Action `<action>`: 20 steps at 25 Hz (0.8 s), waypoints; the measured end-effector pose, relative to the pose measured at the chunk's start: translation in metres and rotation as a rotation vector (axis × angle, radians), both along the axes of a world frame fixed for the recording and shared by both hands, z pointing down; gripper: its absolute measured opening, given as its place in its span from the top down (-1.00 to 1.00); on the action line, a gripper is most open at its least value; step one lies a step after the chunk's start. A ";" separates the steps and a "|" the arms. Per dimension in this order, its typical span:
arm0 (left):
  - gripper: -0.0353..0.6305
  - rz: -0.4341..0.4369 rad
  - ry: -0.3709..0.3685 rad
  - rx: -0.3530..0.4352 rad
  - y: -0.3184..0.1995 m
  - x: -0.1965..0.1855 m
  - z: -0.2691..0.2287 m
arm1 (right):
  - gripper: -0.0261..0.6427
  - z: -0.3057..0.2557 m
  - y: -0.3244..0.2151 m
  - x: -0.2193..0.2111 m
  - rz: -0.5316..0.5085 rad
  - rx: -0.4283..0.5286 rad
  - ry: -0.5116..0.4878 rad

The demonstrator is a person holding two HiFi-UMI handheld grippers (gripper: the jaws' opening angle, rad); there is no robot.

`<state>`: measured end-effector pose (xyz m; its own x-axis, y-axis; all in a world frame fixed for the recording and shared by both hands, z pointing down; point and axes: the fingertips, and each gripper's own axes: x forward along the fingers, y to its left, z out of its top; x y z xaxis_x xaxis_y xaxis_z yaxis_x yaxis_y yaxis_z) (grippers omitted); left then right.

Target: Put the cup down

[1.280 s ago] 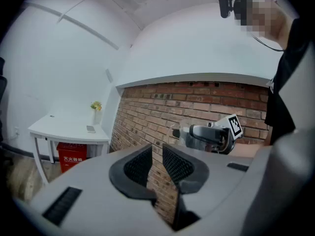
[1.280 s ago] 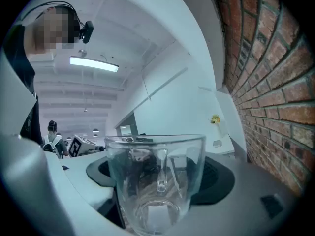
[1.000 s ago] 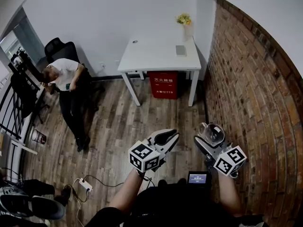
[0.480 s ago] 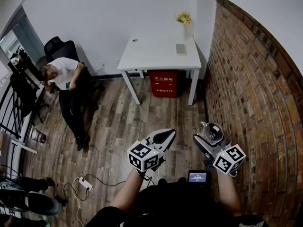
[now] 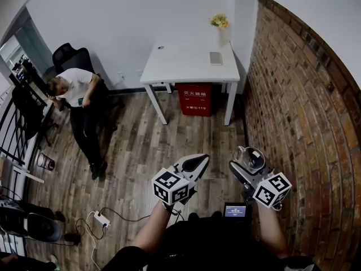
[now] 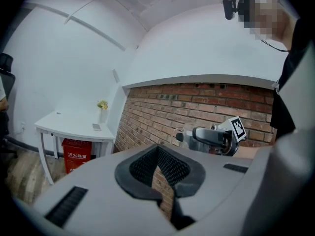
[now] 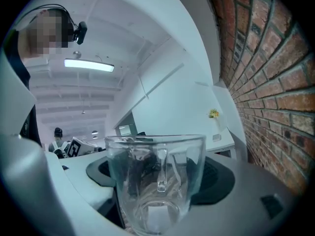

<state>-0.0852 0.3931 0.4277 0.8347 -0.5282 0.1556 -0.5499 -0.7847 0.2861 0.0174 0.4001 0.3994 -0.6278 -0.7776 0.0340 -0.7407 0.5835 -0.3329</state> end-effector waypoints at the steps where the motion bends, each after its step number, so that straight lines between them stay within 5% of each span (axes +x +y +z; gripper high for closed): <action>1: 0.87 0.000 0.000 0.000 0.000 0.000 0.000 | -0.33 0.000 0.000 0.000 0.000 -0.001 -0.001; 20: 0.87 0.004 0.018 -0.026 0.001 0.010 0.006 | -0.33 0.002 0.000 0.010 -0.005 -0.008 -0.010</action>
